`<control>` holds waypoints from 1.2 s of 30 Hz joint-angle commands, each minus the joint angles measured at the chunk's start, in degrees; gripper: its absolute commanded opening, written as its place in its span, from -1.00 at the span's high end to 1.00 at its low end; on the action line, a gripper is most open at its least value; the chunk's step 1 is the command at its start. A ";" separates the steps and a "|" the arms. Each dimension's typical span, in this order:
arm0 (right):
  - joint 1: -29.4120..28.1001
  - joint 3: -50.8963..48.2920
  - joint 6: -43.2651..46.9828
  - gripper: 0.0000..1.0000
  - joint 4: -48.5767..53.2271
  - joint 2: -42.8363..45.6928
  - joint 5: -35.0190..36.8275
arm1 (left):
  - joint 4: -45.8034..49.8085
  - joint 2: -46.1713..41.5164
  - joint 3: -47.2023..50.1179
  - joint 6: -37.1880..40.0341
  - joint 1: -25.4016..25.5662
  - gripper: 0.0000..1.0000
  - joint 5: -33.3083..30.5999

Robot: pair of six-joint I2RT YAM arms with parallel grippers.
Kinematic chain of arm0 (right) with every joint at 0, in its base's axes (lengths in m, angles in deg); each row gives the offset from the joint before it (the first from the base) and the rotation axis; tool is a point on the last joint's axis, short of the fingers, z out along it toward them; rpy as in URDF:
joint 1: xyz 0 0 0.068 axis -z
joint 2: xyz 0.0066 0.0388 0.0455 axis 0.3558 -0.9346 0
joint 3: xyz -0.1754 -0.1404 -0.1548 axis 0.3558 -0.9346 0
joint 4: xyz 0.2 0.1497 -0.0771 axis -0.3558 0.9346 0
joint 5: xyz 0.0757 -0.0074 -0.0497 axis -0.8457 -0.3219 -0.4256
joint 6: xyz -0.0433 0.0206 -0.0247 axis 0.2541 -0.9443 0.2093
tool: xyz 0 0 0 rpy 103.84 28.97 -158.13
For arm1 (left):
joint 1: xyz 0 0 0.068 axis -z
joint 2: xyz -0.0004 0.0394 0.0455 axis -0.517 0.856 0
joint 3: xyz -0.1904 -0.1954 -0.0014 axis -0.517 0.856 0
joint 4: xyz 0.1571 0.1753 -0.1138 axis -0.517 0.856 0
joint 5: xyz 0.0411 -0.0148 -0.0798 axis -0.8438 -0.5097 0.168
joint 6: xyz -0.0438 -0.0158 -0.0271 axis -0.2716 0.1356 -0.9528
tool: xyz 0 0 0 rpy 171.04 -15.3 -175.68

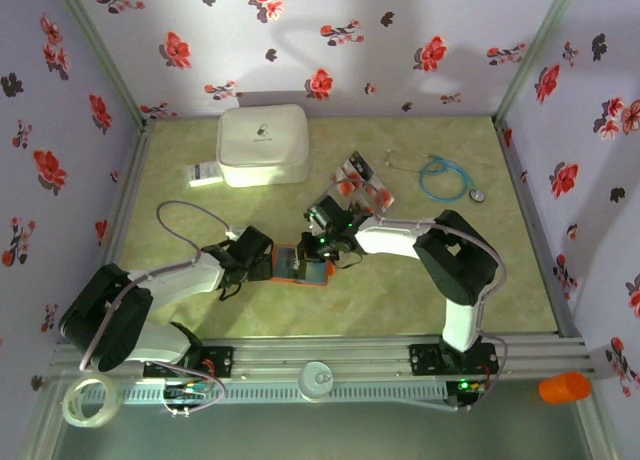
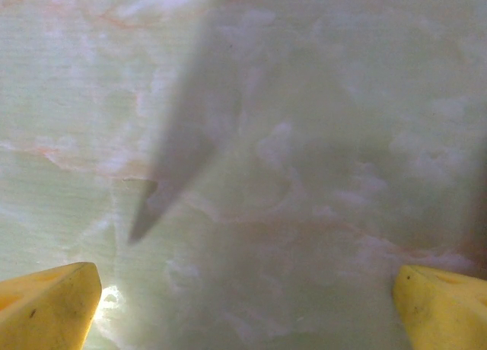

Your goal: Put the credit cards into the card holder

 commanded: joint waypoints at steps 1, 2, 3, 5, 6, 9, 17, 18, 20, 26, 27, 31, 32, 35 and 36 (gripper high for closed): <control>-0.75 1.59 1.46 0.96 2.79 -1.40 1.14 | -0.70 1.04 0.06 0.27 -0.34 -0.99 0.95; -0.77 1.57 1.47 0.96 2.88 -1.46 1.34 | -0.83 0.99 0.06 0.24 -0.28 -0.99 1.00; -0.84 1.62 1.42 0.96 2.76 -1.79 1.34 | -0.93 1.04 0.19 0.18 -0.30 -0.99 1.08; -0.96 1.76 1.31 0.97 2.45 -2.47 1.11 | -1.09 1.21 0.23 0.09 -0.21 -0.99 1.15; -1.08 1.90 1.17 0.97 2.28 -2.78 1.01 | -1.21 1.23 0.23 0.10 -0.15 -0.99 1.26; -1.37 2.53 0.84 0.98 1.83 -3.61 0.86 | -1.23 1.52 0.28 0.05 0.04 -0.99 1.35; -1.63 6.08 2.09 1.00 4.19 -3.73 0.32 | -1.74 2.09 0.45 -0.35 0.77 -0.99 1.38; -1.56 5.98 2.33 1.00 4.60 -2.87 0.59 | -1.74 1.96 0.56 -0.43 0.85 -0.99 1.42; -1.54 5.47 2.98 1.00 5.69 -1.01 1.35 | -1.71 1.83 0.73 -0.73 1.04 -0.99 1.45; -1.54 1.14 3.86 0.99 7.47 3.72 4.30 | -2.14 1.34 1.30 -1.72 1.89 -0.99 1.47; -1.52 0.55 3.99 0.99 7.60 4.02 4.67 | -2.26 1.35 1.26 -1.76 1.98 -0.99 1.42; -1.54 -0.88 3.79 0.99 7.00 3.49 4.71 | -2.67 1.69 1.49 -1.84 2.30 -0.99 1.42; -1.52 -1.06 3.54 0.99 6.55 3.15 4.45 | -2.77 1.78 1.44 -1.85 2.38 -0.99 1.51; -1.61 -0.94 3.19 1.00 5.81 1.94 3.98 | -2.85 1.87 1.48 -1.84 2.49 -0.99 1.46; -1.62 -0.73 3.18 1.00 5.78 1.48 3.85 | -2.83 1.79 1.55 -1.85 2.51 -0.99 1.44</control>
